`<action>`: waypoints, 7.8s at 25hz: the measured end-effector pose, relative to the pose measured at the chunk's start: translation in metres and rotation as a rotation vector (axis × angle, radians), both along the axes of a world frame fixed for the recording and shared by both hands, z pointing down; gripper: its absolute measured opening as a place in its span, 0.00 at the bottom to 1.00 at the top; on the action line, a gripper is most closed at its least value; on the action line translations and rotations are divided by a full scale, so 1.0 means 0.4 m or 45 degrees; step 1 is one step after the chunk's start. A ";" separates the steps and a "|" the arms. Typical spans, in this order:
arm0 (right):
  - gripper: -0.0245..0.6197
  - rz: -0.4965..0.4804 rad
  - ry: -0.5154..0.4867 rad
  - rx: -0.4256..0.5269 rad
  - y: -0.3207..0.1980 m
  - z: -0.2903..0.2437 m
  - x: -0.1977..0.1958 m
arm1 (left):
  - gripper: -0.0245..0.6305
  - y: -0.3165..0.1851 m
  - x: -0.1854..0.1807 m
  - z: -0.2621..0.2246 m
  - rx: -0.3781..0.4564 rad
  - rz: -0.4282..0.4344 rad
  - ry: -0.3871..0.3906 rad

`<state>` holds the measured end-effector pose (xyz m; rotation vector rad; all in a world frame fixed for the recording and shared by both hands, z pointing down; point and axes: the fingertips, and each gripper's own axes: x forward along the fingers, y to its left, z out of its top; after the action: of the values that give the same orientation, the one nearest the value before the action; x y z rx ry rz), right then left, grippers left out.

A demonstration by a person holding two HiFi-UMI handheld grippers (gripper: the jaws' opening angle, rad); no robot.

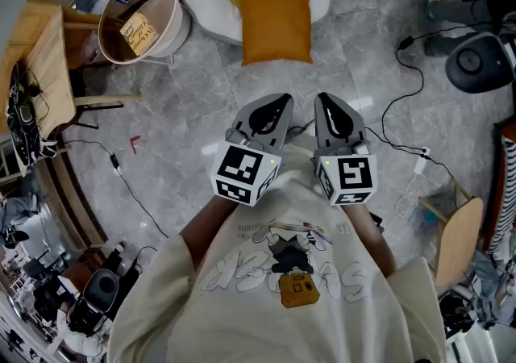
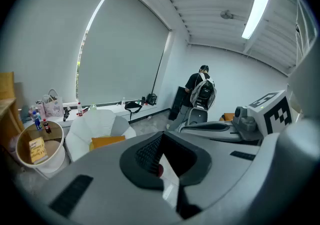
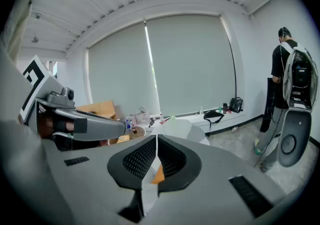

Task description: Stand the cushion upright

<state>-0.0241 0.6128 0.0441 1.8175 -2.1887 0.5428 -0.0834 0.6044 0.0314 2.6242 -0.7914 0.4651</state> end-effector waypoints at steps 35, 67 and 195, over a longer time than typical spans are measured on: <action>0.08 0.008 -0.275 -0.010 0.149 0.026 0.213 | 0.04 0.129 0.118 0.037 -0.128 -0.259 -0.042; 0.08 0.221 -0.166 -0.134 -0.490 0.063 0.070 | 0.04 -0.579 -0.153 0.059 -0.157 -0.285 0.061; 0.60 0.036 -0.283 -1.127 -1.221 1.847 0.343 | 0.71 -1.267 0.075 1.849 -0.870 -0.492 -0.542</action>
<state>0.1130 0.1244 0.7831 1.3238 -1.5945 1.4808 -0.0535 0.0976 0.7711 1.7167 -1.0140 0.9893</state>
